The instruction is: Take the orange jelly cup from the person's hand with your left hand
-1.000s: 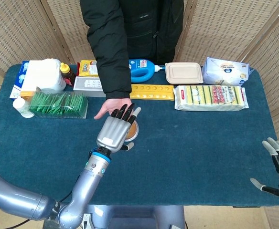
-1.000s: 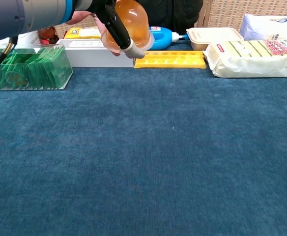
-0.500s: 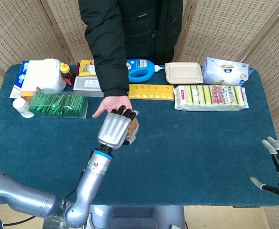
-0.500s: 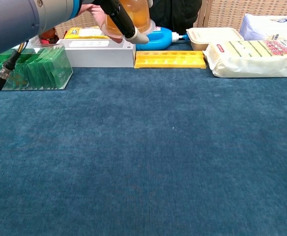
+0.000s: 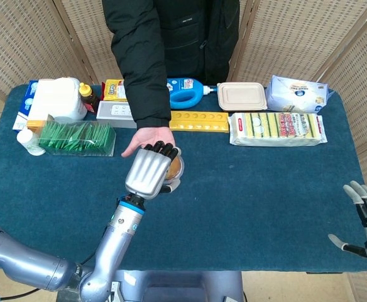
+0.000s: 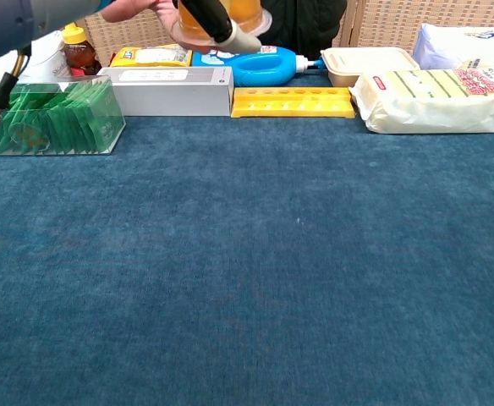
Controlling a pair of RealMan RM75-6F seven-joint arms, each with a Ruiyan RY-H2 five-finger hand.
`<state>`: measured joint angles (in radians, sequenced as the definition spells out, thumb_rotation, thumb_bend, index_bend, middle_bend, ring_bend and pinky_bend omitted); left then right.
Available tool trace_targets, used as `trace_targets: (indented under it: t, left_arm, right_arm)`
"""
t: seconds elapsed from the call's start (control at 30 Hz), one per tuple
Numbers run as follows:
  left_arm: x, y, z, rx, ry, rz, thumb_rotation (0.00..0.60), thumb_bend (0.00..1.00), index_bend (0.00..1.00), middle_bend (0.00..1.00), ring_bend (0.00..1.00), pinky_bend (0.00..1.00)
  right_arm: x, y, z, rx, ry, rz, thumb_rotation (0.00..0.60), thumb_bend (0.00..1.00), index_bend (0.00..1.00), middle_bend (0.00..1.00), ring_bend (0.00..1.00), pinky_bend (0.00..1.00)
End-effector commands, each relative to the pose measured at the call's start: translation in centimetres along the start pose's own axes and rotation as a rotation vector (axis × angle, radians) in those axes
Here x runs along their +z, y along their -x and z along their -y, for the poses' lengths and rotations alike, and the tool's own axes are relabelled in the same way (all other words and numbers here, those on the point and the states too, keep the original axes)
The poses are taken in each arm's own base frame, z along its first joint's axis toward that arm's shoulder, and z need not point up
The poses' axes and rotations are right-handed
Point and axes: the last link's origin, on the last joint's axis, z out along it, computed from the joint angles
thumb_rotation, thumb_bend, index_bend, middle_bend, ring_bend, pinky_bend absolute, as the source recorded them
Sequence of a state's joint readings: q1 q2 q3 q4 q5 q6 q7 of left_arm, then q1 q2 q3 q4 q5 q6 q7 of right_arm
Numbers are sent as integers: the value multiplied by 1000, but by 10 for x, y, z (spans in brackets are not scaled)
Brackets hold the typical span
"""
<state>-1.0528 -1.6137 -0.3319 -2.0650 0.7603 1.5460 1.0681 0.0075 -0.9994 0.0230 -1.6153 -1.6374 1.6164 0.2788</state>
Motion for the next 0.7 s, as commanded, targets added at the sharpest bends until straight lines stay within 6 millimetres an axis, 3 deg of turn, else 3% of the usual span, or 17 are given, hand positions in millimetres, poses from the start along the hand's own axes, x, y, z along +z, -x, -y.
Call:
trace_targets:
  t: [0.03,0.43,0.7]
  left_arm:
    - [-3,-4,0,2,13,-10,600,211,347,421,299,448]
    - [-17,-9,9,6,44,-13,600,212,348,421,299,448]
    - [-39,18,41,66,49,35,600,212,347,421,299,447]
  right_arm:
    - [0,0,0,0,0,0,600,84,0,0,17,0]
    - [-1,0,1,-2,-2,1,600,84,0,0,17,0]
    - [-1,1,3,-3,-7,2,600,84,0,0,17,0]
